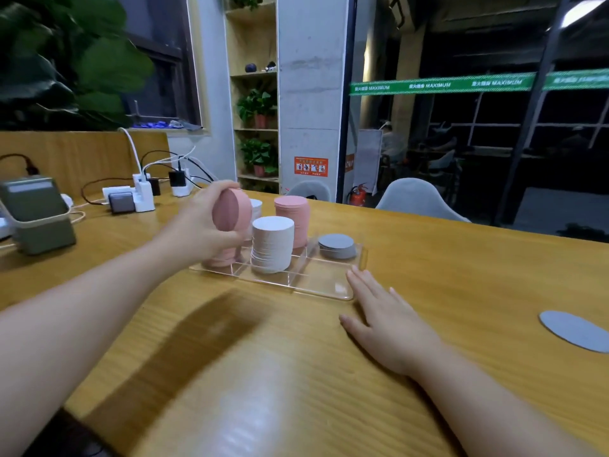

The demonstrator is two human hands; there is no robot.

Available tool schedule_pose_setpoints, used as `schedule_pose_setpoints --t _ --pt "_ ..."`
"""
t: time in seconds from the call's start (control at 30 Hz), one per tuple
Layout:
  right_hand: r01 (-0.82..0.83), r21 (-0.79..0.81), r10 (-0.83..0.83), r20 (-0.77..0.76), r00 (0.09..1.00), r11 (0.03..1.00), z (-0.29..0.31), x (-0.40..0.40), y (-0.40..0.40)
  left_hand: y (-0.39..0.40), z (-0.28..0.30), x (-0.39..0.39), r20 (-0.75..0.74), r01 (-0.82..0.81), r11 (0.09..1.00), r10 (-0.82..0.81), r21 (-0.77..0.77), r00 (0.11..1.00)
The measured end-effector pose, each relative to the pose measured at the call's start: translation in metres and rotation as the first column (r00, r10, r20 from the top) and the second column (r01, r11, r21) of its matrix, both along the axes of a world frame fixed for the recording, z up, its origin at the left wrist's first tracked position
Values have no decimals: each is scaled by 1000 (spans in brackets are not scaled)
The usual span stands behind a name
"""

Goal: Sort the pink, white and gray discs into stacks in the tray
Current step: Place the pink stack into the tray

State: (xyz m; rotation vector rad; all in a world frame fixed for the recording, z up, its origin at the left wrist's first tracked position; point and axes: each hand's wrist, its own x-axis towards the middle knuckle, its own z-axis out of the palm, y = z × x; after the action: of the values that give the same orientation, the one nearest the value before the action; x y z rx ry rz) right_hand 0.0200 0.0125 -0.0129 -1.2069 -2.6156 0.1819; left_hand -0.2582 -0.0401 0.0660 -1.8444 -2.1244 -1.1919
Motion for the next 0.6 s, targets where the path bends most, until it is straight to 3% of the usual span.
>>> schedule_pose_setpoints --t 0.2,0.33,0.6 --pt "-7 -42 8 29 1000 999 0 1 2 15 22 -31 -137 -112 974 86 -196 987" --pt "-7 -42 9 51 999 999 0 -3 0 28 30 -43 -219 -175 910 97 -376 971" --pt "-2 -43 5 70 998 999 -2 -3 0 47 39 -59 -239 -191 788 57 -586 969"
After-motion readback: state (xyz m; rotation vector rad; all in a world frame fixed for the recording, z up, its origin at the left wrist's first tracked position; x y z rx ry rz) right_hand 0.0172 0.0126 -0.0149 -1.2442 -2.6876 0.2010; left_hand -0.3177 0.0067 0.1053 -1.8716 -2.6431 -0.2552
